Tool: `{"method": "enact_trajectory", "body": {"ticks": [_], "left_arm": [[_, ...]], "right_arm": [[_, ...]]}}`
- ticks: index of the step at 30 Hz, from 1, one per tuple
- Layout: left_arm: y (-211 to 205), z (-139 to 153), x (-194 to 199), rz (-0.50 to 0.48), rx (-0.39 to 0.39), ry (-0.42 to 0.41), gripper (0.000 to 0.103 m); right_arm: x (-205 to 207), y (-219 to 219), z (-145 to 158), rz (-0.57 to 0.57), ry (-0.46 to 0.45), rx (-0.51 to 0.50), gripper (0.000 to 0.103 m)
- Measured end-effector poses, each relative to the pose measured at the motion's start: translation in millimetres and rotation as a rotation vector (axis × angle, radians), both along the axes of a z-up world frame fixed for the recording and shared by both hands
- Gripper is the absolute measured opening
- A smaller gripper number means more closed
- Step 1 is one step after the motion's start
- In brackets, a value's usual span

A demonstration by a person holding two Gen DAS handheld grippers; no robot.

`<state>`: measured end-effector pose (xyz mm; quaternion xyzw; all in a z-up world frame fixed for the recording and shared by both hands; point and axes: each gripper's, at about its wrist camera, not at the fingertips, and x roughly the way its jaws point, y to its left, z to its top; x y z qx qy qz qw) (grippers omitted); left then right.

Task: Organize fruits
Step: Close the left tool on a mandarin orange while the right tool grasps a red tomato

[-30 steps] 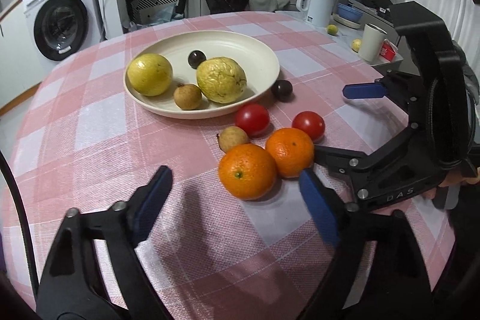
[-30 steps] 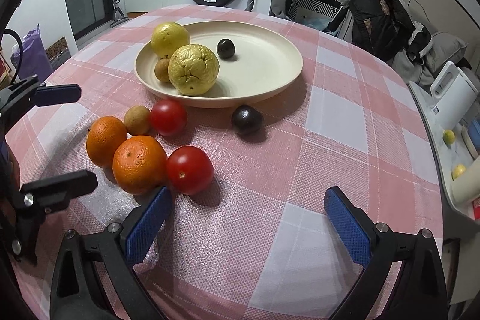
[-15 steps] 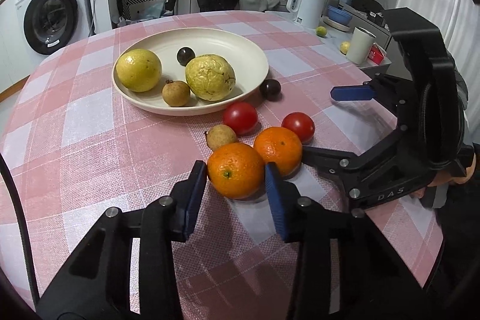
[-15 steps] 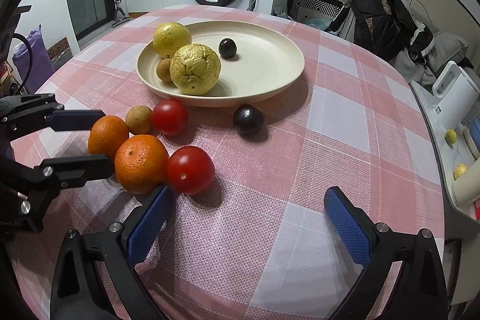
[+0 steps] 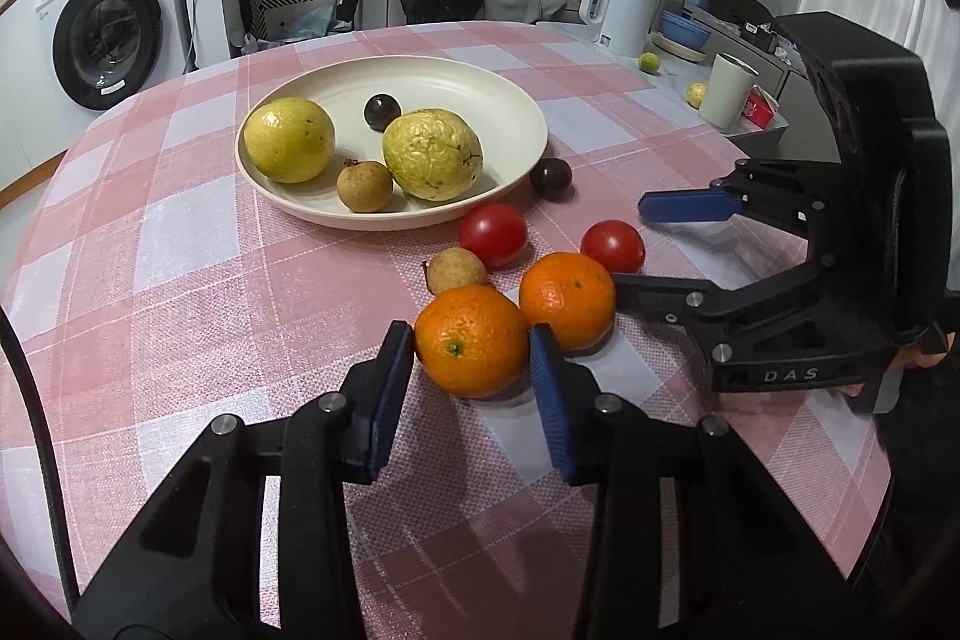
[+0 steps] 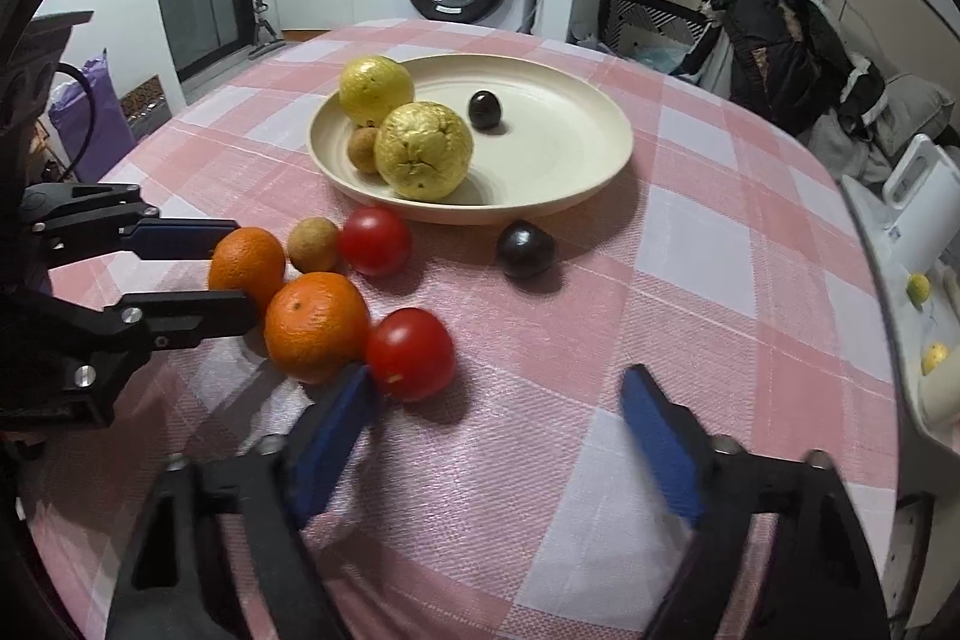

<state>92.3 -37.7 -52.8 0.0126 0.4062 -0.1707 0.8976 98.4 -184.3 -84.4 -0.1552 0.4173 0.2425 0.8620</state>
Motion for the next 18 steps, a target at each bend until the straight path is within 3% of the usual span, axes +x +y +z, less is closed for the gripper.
{"method": "enact_trajectory", "body": {"ticks": [13, 18], "left_arm": [[0.6, 0.7, -0.6, 0.007, -0.001, -0.006, 0.037], [2.7, 2.3, -1.1, 0.011, -0.003, -0.013, 0.037]], "right_arm": [[-5.0, 2.4, 2.2, 0.028, 0.009, 0.041, 0.046], [-5.7, 2.0, 1.9, 0.039, 0.03, 0.057, 0.042]]}}
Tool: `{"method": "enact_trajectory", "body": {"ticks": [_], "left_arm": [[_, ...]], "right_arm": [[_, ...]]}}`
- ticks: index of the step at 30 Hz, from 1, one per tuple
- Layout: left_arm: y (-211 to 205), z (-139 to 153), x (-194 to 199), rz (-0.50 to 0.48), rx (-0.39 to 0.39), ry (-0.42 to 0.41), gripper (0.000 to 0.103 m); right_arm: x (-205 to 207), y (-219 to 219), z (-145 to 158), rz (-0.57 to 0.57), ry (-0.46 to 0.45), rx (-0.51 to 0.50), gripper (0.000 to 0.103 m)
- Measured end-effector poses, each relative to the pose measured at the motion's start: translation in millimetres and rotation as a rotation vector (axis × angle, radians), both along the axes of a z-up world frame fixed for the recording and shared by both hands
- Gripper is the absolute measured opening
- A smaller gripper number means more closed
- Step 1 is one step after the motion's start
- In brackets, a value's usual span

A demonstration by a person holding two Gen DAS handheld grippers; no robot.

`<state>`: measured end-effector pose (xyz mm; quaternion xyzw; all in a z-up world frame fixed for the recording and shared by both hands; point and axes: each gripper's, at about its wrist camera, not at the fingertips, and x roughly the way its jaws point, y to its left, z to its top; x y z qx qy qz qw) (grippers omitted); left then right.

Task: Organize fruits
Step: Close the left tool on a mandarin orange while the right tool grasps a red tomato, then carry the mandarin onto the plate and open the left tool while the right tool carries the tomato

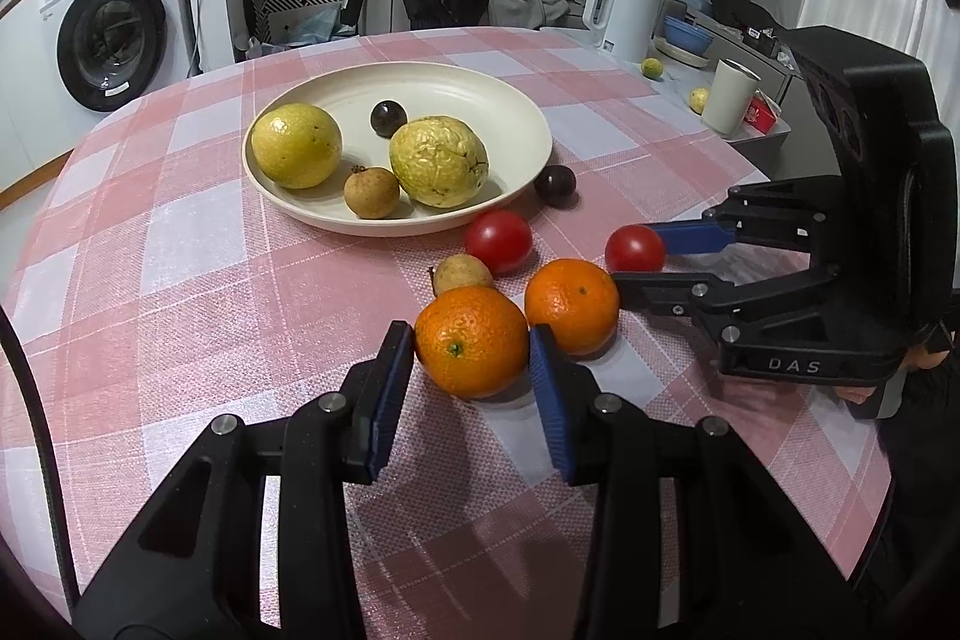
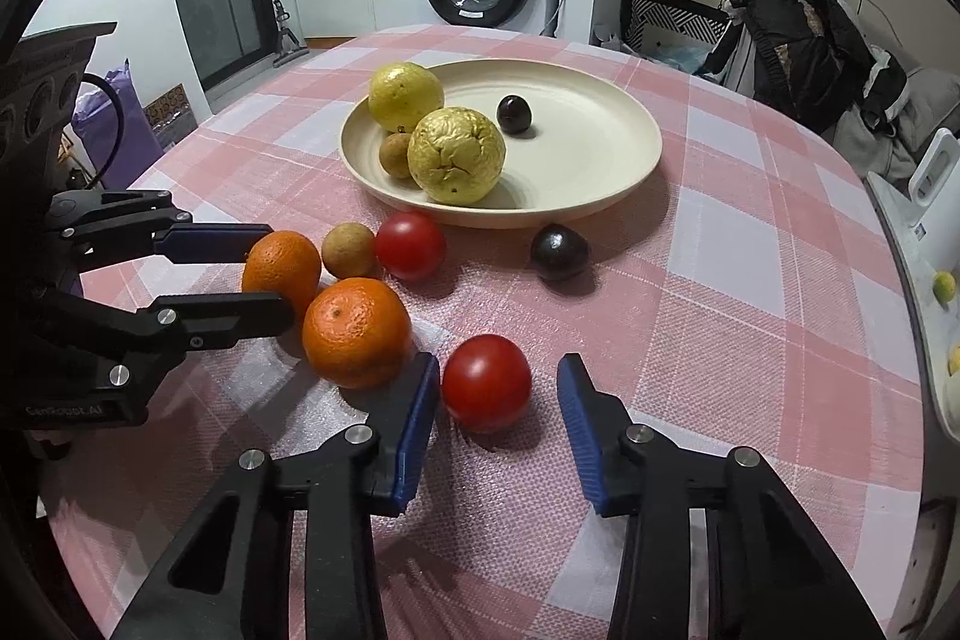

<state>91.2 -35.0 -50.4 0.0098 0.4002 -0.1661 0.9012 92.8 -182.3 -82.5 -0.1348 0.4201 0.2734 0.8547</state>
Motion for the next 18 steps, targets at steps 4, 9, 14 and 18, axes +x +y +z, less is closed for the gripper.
{"method": "enact_trajectory", "body": {"ticks": [4, 9, 14, 18], "left_arm": [[2, 2, 0, 0.006, -0.005, -0.008, 0.037], [6, 6, 0, 0.018, -0.015, -0.024, 0.037], [12, 12, -1, 0.041, -0.036, -0.053, 0.036], [19, 18, -2, 0.061, -0.075, -0.081, 0.036]], "right_arm": [[0, 0, -1, 0.008, 0.011, -0.004, 0.036], [0, -2, -1, 0.008, 0.013, 0.008, 0.029], [0, -5, 3, -0.003, -0.005, 0.018, 0.029], [-2, -8, 13, -0.012, -0.034, 0.05, 0.029]]}}
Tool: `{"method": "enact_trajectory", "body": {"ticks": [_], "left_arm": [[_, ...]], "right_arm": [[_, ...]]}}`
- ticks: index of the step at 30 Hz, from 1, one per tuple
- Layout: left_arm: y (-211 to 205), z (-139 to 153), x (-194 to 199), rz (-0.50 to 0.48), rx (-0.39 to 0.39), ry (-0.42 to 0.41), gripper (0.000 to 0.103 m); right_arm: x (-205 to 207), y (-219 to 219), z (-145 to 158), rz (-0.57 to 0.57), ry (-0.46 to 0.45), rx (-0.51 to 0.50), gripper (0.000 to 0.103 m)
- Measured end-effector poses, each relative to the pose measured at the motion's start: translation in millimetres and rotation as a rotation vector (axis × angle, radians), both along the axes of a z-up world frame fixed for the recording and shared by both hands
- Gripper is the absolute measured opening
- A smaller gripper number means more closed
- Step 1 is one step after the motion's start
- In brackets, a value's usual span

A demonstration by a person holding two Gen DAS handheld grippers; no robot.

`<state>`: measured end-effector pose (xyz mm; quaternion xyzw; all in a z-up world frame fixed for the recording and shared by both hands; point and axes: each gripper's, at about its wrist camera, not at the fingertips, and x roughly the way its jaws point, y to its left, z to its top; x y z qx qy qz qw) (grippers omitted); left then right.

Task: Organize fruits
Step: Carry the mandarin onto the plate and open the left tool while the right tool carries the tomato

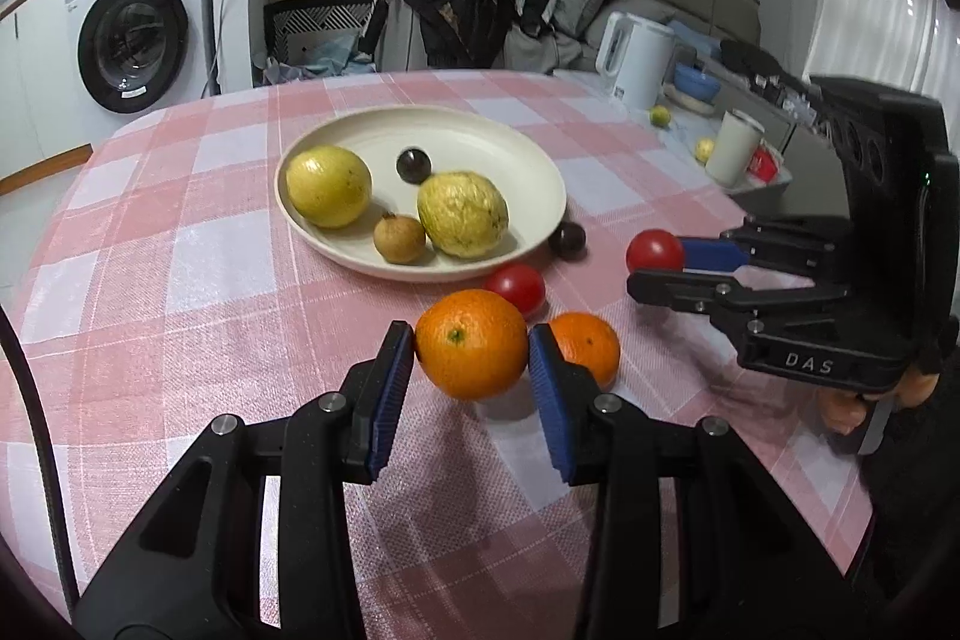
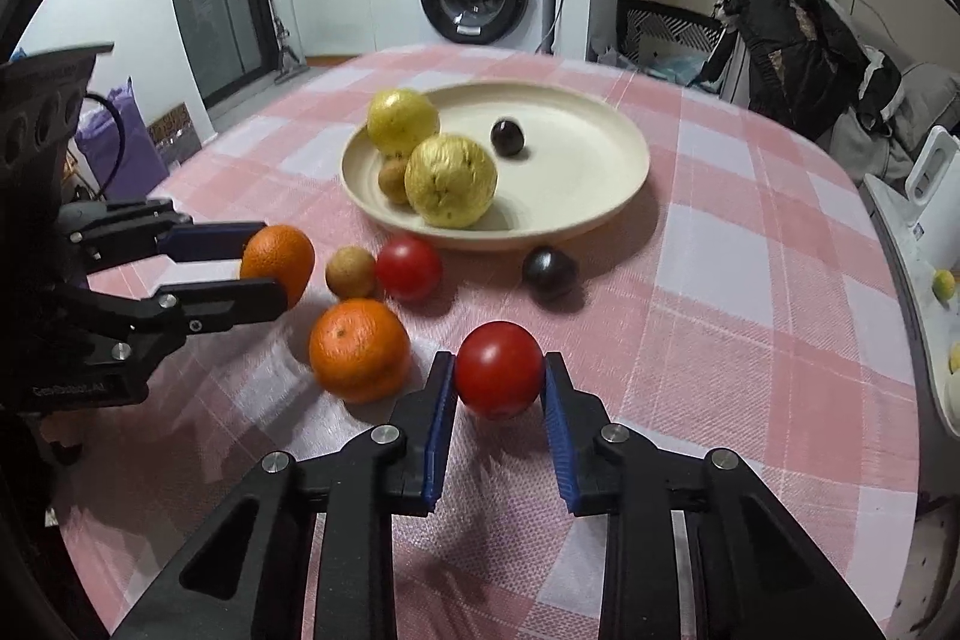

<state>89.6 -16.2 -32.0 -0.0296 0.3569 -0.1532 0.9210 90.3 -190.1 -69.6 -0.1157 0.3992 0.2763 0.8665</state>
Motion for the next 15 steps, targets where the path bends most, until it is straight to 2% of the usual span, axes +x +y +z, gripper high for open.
{"method": "enact_trajectory", "body": {"ticks": [2, 6, 8, 11, 15], "left_arm": [[3, 5, -1, 0.013, -0.008, -0.022, 0.029], [7, 11, -2, 0.033, -0.031, -0.046, 0.029], [5, 6, 0, 0.04, 0.0, -0.023, 0.029], [9, -2, 0, 0.045, -0.003, 0.023, 0.029], [9, -5, -8, 0.027, 0.008, 0.026, 0.031]], "right_arm": [[-1, -1, 5, -0.003, -0.019, 0.019, 0.029], [-2, -4, 13, -0.012, -0.045, 0.053, 0.029], [-1, -4, 15, -0.015, -0.047, 0.065, 0.029], [2, -4, 16, -0.028, -0.044, 0.082, 0.029], [2, -2, 14, -0.026, -0.04, 0.077, 0.029]]}}
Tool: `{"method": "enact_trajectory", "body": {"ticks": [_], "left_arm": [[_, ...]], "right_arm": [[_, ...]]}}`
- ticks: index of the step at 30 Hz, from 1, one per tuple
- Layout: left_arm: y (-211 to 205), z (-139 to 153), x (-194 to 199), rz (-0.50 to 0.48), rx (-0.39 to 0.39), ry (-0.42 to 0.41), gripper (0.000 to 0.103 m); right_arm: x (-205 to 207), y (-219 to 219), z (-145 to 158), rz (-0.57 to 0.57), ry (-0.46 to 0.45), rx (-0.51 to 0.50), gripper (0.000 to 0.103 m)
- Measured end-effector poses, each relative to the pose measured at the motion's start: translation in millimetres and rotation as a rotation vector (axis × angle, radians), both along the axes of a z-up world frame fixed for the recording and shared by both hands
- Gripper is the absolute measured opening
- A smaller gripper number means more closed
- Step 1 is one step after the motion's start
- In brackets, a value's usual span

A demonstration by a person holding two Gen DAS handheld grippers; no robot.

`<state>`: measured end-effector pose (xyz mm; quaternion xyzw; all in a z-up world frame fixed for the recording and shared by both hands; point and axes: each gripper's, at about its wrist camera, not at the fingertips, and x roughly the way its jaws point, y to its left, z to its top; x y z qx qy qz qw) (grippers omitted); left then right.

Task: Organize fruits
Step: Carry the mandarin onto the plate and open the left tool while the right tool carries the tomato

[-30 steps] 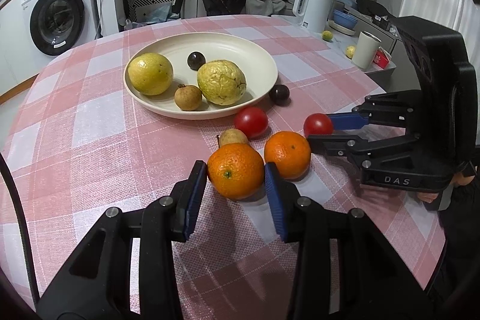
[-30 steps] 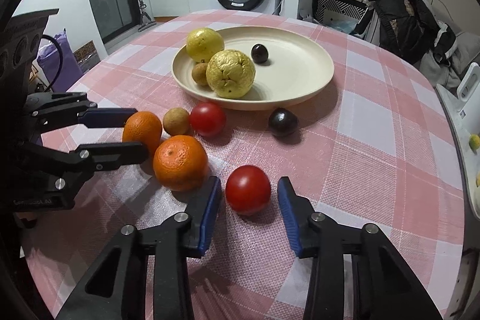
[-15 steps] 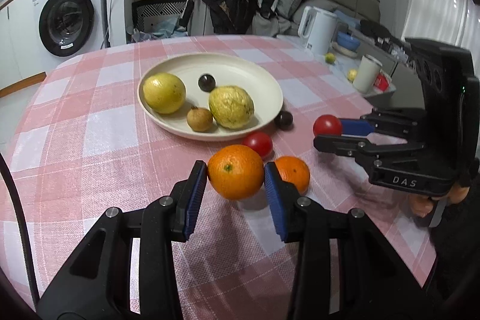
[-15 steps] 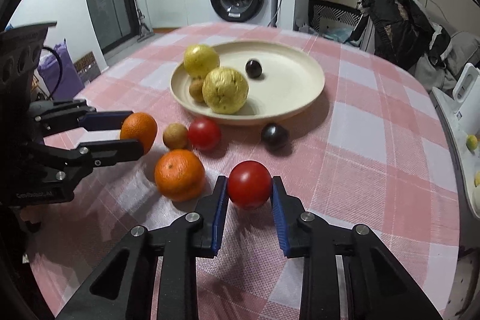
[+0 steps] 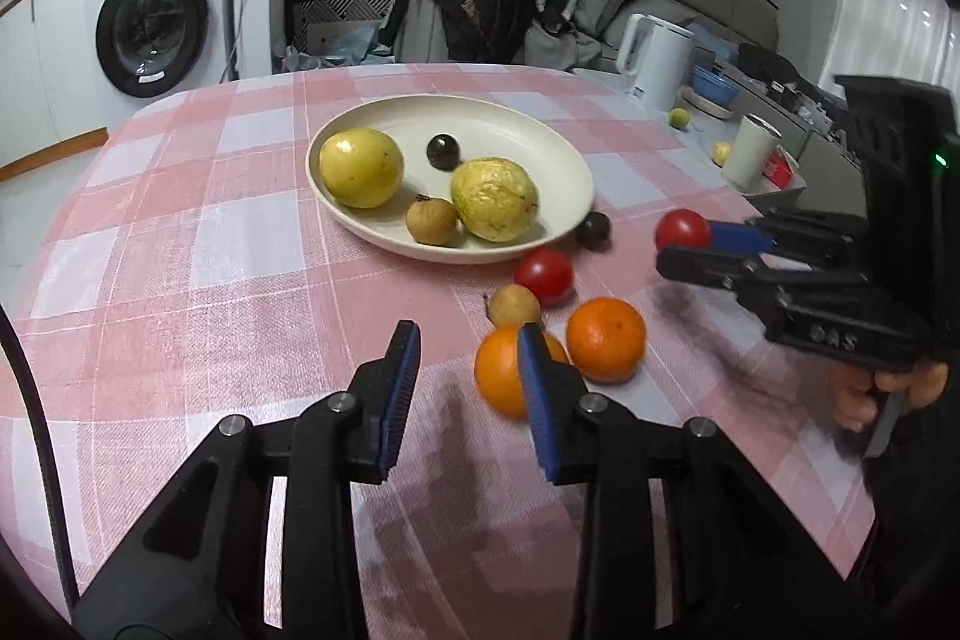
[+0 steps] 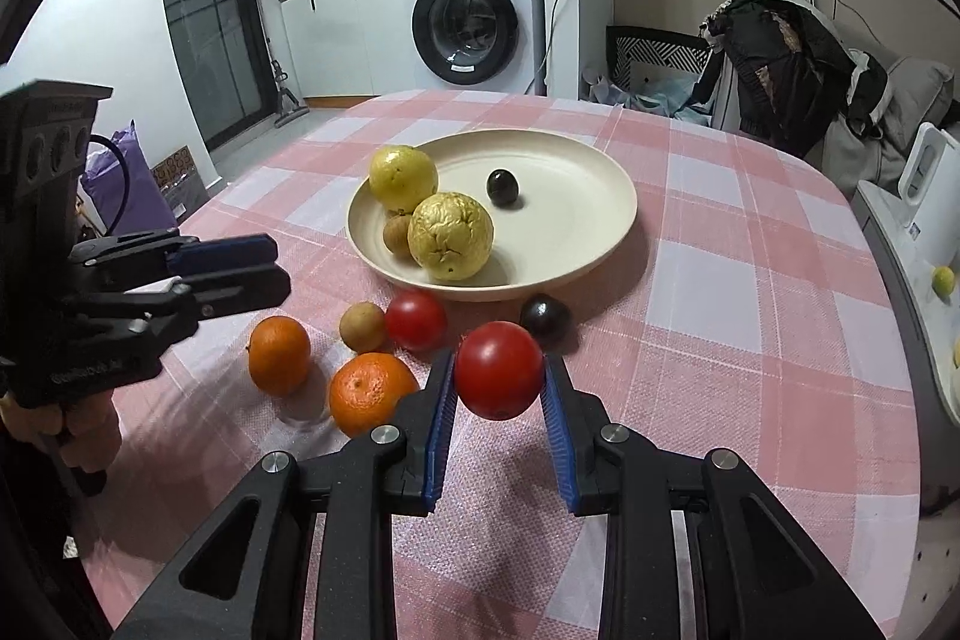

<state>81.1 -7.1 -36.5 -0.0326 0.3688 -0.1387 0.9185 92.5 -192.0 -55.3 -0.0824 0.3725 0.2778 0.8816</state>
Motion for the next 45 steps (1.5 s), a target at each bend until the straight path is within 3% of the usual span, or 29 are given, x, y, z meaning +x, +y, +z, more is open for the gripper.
{"method": "enact_trajectory", "body": {"ticks": [4, 5, 9, 13, 19, 45], "left_arm": [[-8, 2, -6, -0.023, 0.021, -0.026, 0.066], [-11, 1, -6, -0.03, 0.026, -0.028, 0.068], [-22, -9, -2, -0.042, 0.089, 0.009, 0.068], [-26, -16, 5, -0.049, 0.101, 0.05, 0.064], [-34, -22, 12, -0.092, 0.097, 0.082, 0.035], [6, 11, 36, 0.038, 0.022, -0.042, 0.035]], "right_arm": [[0, -2, 2, -0.001, -0.005, 0.006, 0.029], [0, -3, 2, 0.0, -0.005, 0.007, 0.029], [0, -4, 2, -0.007, -0.005, 0.012, 0.029], [-1, -3, 3, -0.002, -0.007, 0.008, 0.029], [-2, -3, 4, 0.001, -0.009, 0.009, 0.029], [0, -5, 9, -0.002, -0.029, 0.03, 0.029]]}}
